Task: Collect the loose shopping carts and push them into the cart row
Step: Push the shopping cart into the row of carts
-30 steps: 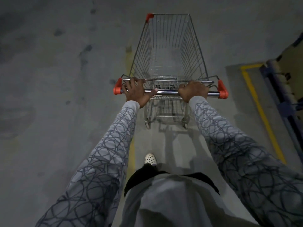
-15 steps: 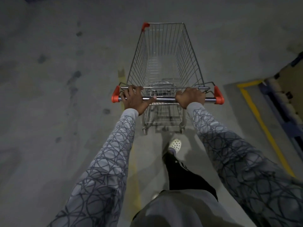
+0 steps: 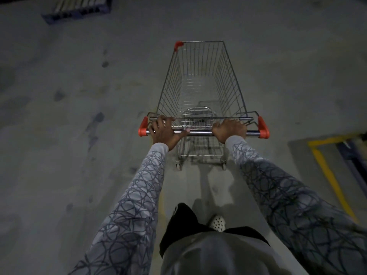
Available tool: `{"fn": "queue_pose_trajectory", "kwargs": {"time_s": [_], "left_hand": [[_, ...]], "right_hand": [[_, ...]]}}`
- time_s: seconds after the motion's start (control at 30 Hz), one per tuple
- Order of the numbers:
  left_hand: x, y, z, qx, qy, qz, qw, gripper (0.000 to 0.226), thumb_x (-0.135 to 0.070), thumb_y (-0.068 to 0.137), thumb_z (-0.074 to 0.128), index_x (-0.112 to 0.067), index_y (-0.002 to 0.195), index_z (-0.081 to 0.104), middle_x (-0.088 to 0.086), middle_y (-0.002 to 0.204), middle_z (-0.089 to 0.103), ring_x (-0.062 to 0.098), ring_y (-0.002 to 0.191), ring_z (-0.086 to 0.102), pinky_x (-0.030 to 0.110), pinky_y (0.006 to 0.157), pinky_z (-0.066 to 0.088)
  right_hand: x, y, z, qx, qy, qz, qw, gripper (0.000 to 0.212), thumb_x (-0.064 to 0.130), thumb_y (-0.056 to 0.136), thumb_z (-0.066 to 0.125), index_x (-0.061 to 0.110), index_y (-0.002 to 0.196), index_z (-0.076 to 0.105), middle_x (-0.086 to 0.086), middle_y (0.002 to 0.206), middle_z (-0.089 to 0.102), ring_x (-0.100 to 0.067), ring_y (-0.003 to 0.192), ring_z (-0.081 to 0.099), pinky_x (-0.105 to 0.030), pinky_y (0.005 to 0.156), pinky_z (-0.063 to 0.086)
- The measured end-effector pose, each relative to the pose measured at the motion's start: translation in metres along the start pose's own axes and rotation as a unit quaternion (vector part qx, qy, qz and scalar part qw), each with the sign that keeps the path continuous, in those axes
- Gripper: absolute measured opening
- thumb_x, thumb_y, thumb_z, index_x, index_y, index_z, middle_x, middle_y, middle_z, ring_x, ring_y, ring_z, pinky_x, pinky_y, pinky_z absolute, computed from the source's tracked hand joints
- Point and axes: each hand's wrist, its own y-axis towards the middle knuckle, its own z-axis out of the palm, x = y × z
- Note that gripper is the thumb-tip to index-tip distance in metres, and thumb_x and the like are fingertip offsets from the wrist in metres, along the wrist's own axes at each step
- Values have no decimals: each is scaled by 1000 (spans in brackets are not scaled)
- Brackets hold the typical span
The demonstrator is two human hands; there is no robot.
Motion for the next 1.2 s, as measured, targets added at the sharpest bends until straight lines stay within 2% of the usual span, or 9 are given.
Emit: {"fn": "queue_pose_trajectory", "kwargs": {"time_s": [0.2,0.43,0.57,0.7,0.93,1.03,1.1,1.2], "left_hand": [[3,146,-1,10,-3,19,1000,73,-83,73,58,-32,125,57,6,143,39,31,131,33,49,111,18],[21,345,-16,9,-12,43,999,58,-78,73,64,-35,112,64,5,143,41,32,133,33,44,111,19],[25,447,-29,36,6,56,998,58,-78,73,63,-37,114,65,5,144,39,32,133,34,42,111,19],[33,542,-34,44,-3,63,997,56,-82,70,63,-41,107,66,2,141,41,31,129,36,43,109,22],[36,720,-34,28,7,75,997,58,-81,71,62,-37,109,68,4,143,41,34,130,36,47,110,23],[33,802,-32,17,11,59,998,67,-89,67,54,-39,109,68,7,145,39,35,132,35,46,111,22],[28,854,-32,3,10,39,999,71,-91,64,46,-41,108,68,9,148,37,36,135,32,48,115,19],[24,924,-29,19,-10,-3,1000,64,-90,74,44,-44,114,63,11,154,30,31,148,14,52,121,-3]], "right_hand": [[53,128,-27,-1,-9,3,1000,62,52,96,27,10,115,68,-15,119,68,-32,109,63,-41,92,45],[143,283,-64,-5,15,24,1000,61,53,96,30,10,116,68,-16,121,67,-32,111,63,-40,91,45],[189,364,-90,4,21,33,999,59,54,93,33,15,115,71,-12,122,68,-31,112,63,-42,93,45],[229,438,-110,-5,23,53,998,59,53,95,33,10,112,70,-14,119,69,-32,110,64,-41,92,43],[295,595,-143,-20,29,65,997,61,54,93,29,12,106,71,-14,113,70,-33,106,64,-41,88,46],[322,674,-159,-32,36,57,997,63,56,90,28,12,106,71,-14,111,70,-33,104,65,-41,88,48],[340,728,-170,-31,38,51,998,64,55,91,28,12,108,71,-14,114,70,-32,105,64,-42,91,48],[367,803,-194,-28,44,37,998,60,53,93,30,12,115,69,-14,121,68,-32,112,63,-41,93,45]]}}
